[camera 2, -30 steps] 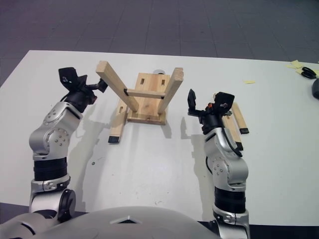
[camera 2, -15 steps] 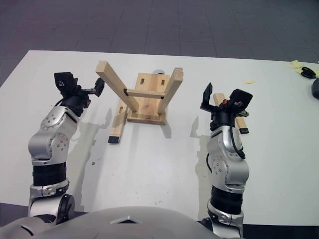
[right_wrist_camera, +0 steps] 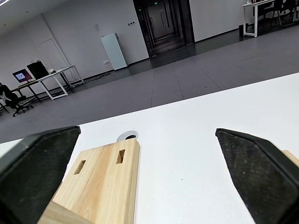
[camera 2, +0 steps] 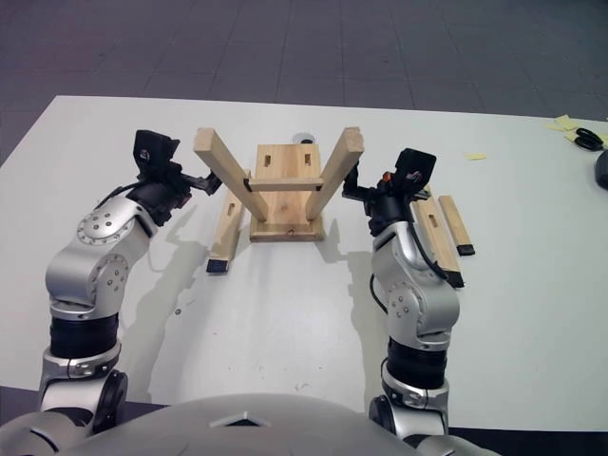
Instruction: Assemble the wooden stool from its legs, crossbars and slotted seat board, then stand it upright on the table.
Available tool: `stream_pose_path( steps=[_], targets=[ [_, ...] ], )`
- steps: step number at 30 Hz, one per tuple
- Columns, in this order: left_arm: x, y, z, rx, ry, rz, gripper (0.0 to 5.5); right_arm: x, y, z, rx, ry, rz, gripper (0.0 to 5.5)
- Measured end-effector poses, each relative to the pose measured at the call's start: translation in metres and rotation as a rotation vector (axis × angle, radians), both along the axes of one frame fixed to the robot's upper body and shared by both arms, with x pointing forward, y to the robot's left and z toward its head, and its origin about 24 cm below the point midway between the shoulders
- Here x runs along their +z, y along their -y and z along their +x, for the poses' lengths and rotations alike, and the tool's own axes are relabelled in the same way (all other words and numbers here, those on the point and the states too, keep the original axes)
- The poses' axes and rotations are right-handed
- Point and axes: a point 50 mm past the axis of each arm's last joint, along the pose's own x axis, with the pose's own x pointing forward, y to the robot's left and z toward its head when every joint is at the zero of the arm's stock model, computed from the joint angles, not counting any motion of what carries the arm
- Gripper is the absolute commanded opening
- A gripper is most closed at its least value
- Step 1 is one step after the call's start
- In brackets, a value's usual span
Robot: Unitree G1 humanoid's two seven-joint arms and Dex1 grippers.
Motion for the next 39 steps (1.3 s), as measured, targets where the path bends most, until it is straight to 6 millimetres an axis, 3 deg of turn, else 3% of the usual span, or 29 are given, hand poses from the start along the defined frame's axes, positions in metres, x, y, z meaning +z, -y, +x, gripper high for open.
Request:
stream_pose_path(
  steps=[3, 5, 9, 12, 16, 21, 23, 25, 28, 30, 39],
  targets=[
    [-0.007, -0.003, 0.004, 0.03, -0.023, 0.0, 5.39, 0.001, 0.007, 0.004, 0.009, 0.007, -0.022, 5.4],
    [0.0, -0.008, 0.01, 0.09, 0.002, -0.031, 5.39, 0.009, 0.015, 0.01, -0.022, 0.044, -0.046, 5.4],
    [0.043, -0.011, 0.025, 0.15, 0.174, -0.104, 5.39, 0.043, 0.016, 0.021, -0.033, 0.191, -0.032, 5.4],
    [0.089, -0.006, 0.031, 0.131, 0.324, -0.173, 5.39, 0.085, 0.008, 0.026, 0.016, 0.35, 0.025, 5.4],
    [0.137, 0.013, 0.023, -0.002, 0.473, -0.273, 5.39, 0.14, -0.003, 0.019, 0.111, 0.559, 0.142, 5.4],
    [0.16, 0.029, 0.01, -0.128, 0.528, -0.321, 5.39, 0.184, -0.012, 0.001, 0.213, 0.715, 0.29, 5.4],
    [0.16, 0.03, 0.007, -0.143, 0.517, -0.334, 5.39, 0.182, -0.018, -0.001, 0.263, 0.688, 0.326, 5.4],
    [0.153, 0.029, 0.006, -0.139, 0.499, -0.33, 5.39, 0.162, -0.026, 0.004, 0.306, 0.567, 0.349, 5.4],
    [0.11, 0.03, 0.017, -0.121, 0.341, -0.291, 5.39, 0.089, -0.038, 0.017, 0.359, 0.226, 0.338, 5.4],
    [0.079, 0.028, 0.025, -0.084, 0.253, -0.267, 5.39, 0.084, -0.042, 0.015, 0.404, 0.232, 0.3, 5.4],
    [0.068, 0.037, 0.015, -0.074, 0.276, -0.315, 5.39, 0.08, -0.03, 0.019, 0.371, 0.253, 0.342, 5.4]
  ],
)
